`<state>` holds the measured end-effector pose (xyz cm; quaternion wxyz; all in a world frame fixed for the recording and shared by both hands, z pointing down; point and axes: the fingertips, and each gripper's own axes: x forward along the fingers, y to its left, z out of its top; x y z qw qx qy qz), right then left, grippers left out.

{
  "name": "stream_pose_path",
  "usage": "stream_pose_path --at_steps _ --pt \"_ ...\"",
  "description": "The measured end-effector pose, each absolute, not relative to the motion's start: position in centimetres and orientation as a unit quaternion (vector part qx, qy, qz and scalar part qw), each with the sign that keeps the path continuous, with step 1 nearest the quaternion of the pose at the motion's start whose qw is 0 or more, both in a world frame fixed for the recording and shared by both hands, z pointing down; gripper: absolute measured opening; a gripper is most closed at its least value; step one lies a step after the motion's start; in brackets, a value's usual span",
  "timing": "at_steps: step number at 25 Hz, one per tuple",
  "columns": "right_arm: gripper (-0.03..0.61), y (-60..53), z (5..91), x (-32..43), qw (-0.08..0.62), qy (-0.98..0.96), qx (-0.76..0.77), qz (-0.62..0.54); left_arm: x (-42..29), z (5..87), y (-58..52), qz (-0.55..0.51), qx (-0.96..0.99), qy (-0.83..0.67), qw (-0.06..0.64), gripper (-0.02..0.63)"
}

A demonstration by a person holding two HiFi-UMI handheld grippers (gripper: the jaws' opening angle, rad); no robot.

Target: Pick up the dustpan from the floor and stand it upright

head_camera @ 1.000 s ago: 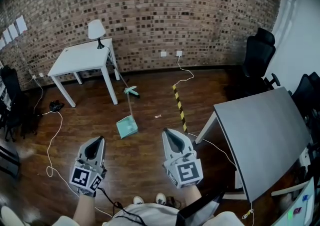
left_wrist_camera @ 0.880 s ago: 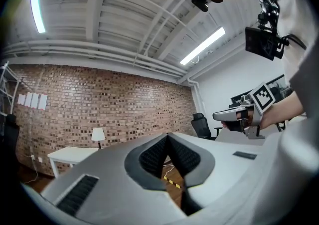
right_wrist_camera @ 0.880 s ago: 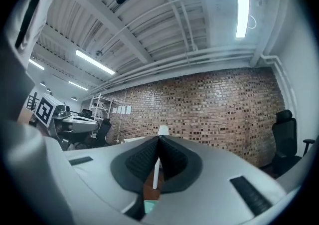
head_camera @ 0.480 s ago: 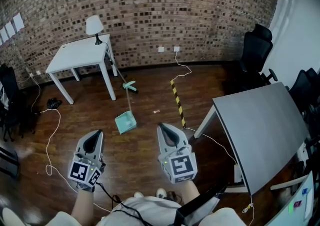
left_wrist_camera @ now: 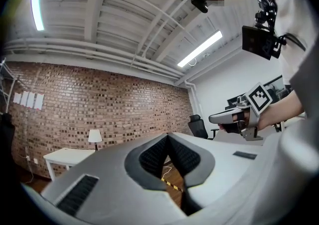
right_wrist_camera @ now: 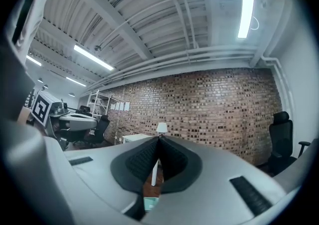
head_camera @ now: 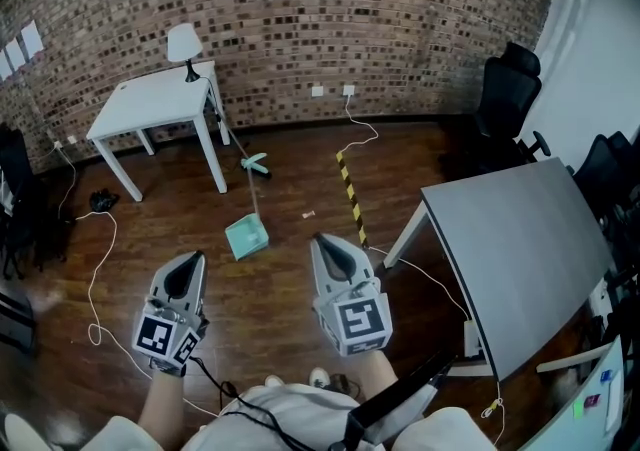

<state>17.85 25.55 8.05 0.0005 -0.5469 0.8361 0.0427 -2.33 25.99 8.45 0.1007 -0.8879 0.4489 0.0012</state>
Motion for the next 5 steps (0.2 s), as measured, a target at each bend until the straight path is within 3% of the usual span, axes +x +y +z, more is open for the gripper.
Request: stream_pose_path --at_steps 5 --pt "-0.018 25.37 8.07 17.62 -0.001 0.838 -0.542 0.065 -2.54 8.23 26.43 0.007 -0.889 0.447 0.102 0.009"
